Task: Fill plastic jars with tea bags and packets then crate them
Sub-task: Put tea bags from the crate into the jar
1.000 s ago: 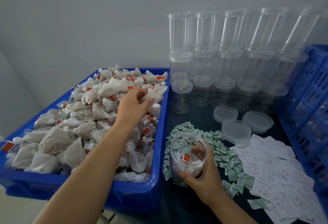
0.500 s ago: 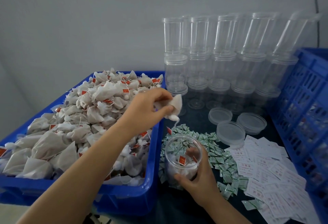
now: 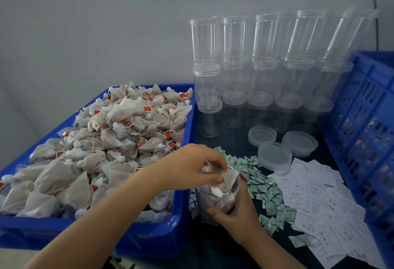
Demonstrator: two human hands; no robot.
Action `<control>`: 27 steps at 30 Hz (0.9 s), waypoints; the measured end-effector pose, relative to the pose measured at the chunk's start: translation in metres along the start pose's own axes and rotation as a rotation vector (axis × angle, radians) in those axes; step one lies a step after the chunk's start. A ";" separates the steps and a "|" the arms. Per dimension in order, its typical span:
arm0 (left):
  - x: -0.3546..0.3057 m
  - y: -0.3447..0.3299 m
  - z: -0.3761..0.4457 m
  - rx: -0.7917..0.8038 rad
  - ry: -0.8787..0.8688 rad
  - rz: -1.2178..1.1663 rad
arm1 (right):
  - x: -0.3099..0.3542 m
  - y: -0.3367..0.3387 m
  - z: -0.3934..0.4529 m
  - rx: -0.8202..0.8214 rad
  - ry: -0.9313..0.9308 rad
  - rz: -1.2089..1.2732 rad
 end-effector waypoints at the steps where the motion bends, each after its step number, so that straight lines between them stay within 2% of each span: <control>1: 0.000 -0.004 -0.001 0.028 -0.007 0.042 | 0.001 0.000 0.000 -0.001 -0.004 -0.007; 7: -0.006 -0.019 -0.003 0.122 -0.086 0.301 | 0.003 0.000 0.000 0.004 0.007 -0.043; 20: -0.010 -0.049 0.010 0.397 -0.015 0.407 | 0.010 0.001 -0.001 -0.011 0.021 0.006; 27: 0.000 -0.074 0.015 0.581 0.022 0.557 | 0.009 0.000 -0.001 -0.020 0.017 0.026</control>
Point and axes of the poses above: each hand's wrist, its own z-axis towards the middle knuckle, its own y-axis out of the back of the hand, x = y × z, the point moved 8 cm from there along z, towards the middle knuckle, and after that the axes turned 15 degrees about -x, right-handed, at the moved point
